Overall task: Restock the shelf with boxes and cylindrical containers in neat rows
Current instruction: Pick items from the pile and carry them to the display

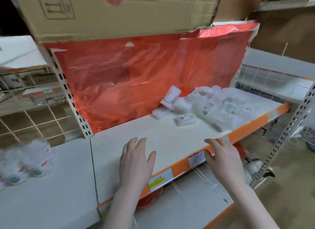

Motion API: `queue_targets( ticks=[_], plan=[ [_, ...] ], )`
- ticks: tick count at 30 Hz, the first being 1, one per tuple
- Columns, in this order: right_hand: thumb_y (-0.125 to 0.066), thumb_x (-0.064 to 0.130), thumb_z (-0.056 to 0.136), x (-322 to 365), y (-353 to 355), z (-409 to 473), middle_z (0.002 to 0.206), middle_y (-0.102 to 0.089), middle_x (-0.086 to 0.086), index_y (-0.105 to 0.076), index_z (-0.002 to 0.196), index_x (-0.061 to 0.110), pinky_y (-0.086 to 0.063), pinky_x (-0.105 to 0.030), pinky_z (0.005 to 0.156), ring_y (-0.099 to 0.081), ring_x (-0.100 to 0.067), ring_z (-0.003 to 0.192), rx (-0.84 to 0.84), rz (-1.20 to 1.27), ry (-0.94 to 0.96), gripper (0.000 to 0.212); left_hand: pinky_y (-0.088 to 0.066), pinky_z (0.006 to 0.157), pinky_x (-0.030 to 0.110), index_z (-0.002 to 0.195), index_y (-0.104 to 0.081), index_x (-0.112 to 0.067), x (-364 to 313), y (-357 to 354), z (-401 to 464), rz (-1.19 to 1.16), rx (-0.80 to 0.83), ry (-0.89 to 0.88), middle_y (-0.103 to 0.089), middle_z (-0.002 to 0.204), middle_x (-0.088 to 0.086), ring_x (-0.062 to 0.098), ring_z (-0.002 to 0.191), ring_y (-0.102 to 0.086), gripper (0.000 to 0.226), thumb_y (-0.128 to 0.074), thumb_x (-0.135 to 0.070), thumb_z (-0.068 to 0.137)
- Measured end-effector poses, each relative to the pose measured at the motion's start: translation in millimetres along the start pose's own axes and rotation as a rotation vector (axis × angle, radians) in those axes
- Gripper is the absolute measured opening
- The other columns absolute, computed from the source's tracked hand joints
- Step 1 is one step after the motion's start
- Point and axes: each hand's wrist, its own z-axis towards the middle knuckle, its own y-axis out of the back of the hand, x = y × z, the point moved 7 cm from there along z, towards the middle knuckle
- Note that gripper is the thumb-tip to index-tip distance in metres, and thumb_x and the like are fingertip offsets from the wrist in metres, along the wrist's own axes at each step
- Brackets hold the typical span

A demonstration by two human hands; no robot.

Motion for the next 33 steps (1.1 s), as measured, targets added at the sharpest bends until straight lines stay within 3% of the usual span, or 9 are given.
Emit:
queue_targets(
  ticks=[11,18,25,33],
  plan=[
    [-0.078,0.002,0.065,-96.6,-30.6,80.3,0.090,-0.064,-0.015,-0.067,0.098,0.005,-0.050,-0.044,0.063,-0.059,-0.039,0.078,0.013,-0.010,-0.045,0.034,-0.028,0.105,0.028,0.141,-0.038,-0.021,-76.7,-68.4,101.4,-0.044,0.037,-0.041,-0.036,0.144,0.000,0.016,0.134,-0.028,0.052,-0.049,-0.041,0.093],
    [-0.073,0.007,0.075,-137.6,-51.3,123.9,0.102,-0.063,-0.017,-0.065,0.109,0.004,-0.049,-0.049,0.078,-0.057,-0.040,0.093,0.068,0.078,-0.025,0.035,-0.027,0.105,0.026,0.140,-0.040,-0.021,-97.7,-95.2,125.9,-0.004,0.009,0.034,-0.036,0.144,-0.002,0.016,0.134,-0.029,0.053,-0.051,-0.041,0.092],
    [-0.075,-0.004,0.062,-157.2,-81.2,174.5,0.114,-0.061,-0.017,-0.063,0.114,0.007,-0.049,-0.044,0.083,-0.060,-0.036,0.101,0.268,0.176,0.307,0.054,-0.023,0.108,0.025,0.139,-0.041,-0.020,-123.6,-129.0,139.5,0.036,0.009,0.121,-0.036,0.146,-0.003,0.015,0.136,-0.027,0.055,-0.055,-0.042,0.090],
    [-0.073,-0.009,0.053,-164.4,-105.0,200.9,0.115,-0.062,-0.015,-0.065,0.112,0.008,-0.048,-0.042,0.086,-0.060,-0.033,0.105,0.383,0.245,0.437,0.063,-0.012,0.112,0.024,0.145,-0.029,-0.024,-135.9,-158.9,170.0,0.135,0.144,0.093,-0.025,0.154,-0.006,0.013,0.143,-0.015,0.070,-0.059,-0.047,0.086]
  ],
)
